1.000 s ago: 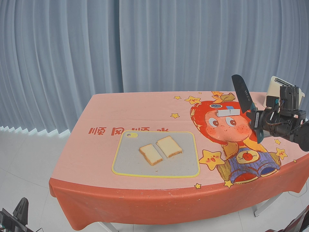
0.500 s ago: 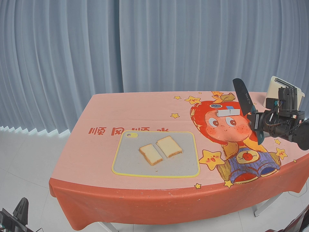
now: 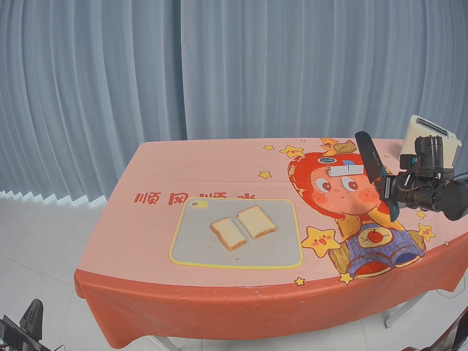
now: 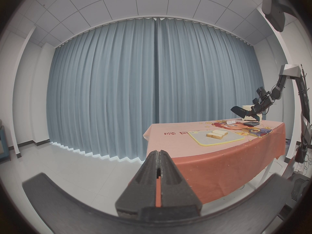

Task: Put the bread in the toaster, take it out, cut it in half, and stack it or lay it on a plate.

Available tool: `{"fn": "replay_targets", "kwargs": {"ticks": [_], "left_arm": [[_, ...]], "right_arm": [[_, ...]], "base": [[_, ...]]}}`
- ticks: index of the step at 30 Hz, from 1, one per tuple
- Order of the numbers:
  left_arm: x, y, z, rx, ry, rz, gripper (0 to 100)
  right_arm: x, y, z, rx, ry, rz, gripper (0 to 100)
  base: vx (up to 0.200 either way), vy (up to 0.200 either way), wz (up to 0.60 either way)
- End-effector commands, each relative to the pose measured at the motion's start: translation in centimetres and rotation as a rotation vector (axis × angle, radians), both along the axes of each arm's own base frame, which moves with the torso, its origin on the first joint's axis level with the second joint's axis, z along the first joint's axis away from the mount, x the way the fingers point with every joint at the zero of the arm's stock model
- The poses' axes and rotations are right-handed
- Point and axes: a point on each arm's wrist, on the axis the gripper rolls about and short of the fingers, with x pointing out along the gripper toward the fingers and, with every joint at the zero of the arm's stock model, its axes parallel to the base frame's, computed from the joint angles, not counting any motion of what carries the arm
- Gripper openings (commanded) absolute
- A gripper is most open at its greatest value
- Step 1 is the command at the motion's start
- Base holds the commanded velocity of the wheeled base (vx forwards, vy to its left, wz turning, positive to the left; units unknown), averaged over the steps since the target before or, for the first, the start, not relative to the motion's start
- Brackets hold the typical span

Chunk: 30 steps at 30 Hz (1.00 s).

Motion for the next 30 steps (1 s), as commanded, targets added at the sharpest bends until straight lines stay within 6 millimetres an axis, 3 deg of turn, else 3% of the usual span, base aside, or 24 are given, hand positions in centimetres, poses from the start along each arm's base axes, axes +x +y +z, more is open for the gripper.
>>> {"fn": "replay_targets", "kwargs": {"ticks": [1,15,30], "left_arm": [[0.0,0.0,-0.5,0.0,0.001,0.0,0],[0.0,0.0,-0.5,0.0,0.001,0.0,0],[0.0,0.0,-0.5,0.0,0.001,0.0,0]], "right_arm": [[0.3,-0.2,-0.2,0.013,0.02,0.014,0],[0.8,-1.2,0.9,0.039,0.061,0.053,0],[1.1,-1.0,-1.3,-0.001,0.133,0.065,0]], "base": [[0.0,0.0,0.0],[0.0,0.0,0.0],[0.0,0.0,0.0]]}}
